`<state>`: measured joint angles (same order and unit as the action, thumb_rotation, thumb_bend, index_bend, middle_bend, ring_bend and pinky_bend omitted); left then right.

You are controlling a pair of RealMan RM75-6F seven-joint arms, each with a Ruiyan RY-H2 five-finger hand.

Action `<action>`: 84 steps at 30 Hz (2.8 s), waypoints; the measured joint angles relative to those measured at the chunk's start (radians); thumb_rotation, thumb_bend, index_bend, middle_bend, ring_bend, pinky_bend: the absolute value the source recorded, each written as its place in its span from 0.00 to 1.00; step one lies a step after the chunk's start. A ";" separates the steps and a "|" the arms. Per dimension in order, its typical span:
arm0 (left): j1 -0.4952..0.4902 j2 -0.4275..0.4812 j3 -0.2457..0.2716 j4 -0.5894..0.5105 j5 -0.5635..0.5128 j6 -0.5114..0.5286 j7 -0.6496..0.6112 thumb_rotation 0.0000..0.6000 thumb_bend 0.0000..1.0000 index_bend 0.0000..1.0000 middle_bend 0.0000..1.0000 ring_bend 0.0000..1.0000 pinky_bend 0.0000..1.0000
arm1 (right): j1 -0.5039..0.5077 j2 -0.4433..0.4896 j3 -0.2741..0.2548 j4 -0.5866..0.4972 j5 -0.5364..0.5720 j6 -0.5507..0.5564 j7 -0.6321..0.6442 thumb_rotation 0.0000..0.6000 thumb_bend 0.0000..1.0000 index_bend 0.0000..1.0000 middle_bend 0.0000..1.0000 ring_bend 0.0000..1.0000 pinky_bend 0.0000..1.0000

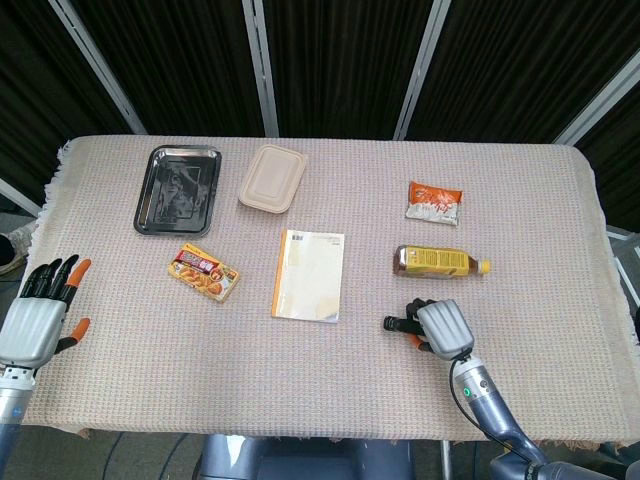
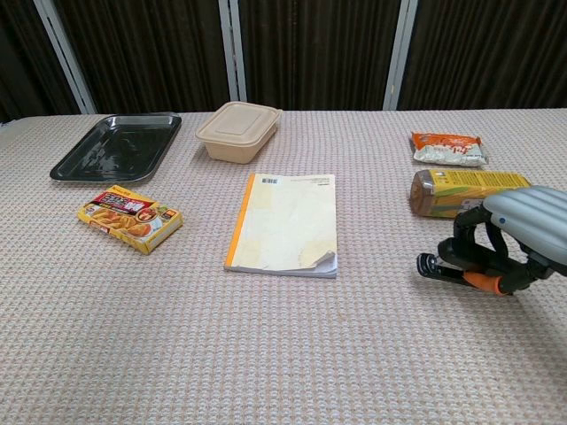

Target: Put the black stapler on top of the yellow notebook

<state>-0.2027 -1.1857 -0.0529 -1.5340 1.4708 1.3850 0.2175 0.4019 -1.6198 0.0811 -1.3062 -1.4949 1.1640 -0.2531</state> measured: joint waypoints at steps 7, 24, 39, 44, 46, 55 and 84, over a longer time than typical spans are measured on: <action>-0.004 -0.001 0.001 -0.001 0.002 -0.005 0.003 1.00 0.32 0.00 0.00 0.00 0.09 | 0.006 0.010 0.003 -0.079 -0.004 0.014 -0.073 1.00 0.43 0.66 0.50 0.61 0.75; -0.017 -0.002 -0.008 0.015 -0.037 -0.042 -0.009 1.00 0.32 0.00 0.00 0.00 0.09 | 0.147 -0.075 0.094 -0.208 0.116 -0.113 -0.386 1.00 0.43 0.66 0.50 0.61 0.75; -0.043 -0.001 -0.023 0.046 -0.091 -0.106 -0.047 1.00 0.32 0.00 0.00 0.00 0.09 | 0.326 -0.169 0.213 -0.202 0.298 -0.208 -0.579 1.00 0.43 0.66 0.50 0.62 0.75; -0.051 -0.002 -0.027 0.055 -0.108 -0.127 -0.052 1.00 0.32 0.00 0.00 0.00 0.09 | 0.385 -0.208 0.235 -0.172 0.354 -0.234 -0.611 1.00 0.42 0.66 0.50 0.62 0.75; -0.056 -0.004 -0.028 0.058 -0.114 -0.135 -0.051 1.00 0.32 0.00 0.00 0.00 0.09 | 0.412 -0.228 0.243 -0.152 0.376 -0.246 -0.620 1.00 0.42 0.66 0.50 0.62 0.75; -0.062 -0.007 -0.027 0.067 -0.125 -0.149 -0.053 1.00 0.32 0.00 0.00 0.00 0.09 | 0.509 -0.306 0.262 -0.046 0.439 -0.282 -0.633 1.00 0.41 0.66 0.50 0.61 0.75; -0.074 -0.025 -0.029 0.075 -0.169 -0.168 -0.007 1.00 0.33 0.00 0.00 0.00 0.09 | 0.617 -0.293 0.244 0.121 0.507 -0.345 -0.491 1.00 0.39 0.66 0.50 0.61 0.75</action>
<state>-0.2770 -1.2108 -0.0815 -1.4589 1.3015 1.2165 0.2109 1.0184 -1.9130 0.3246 -1.1851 -0.9875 0.8195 -0.7444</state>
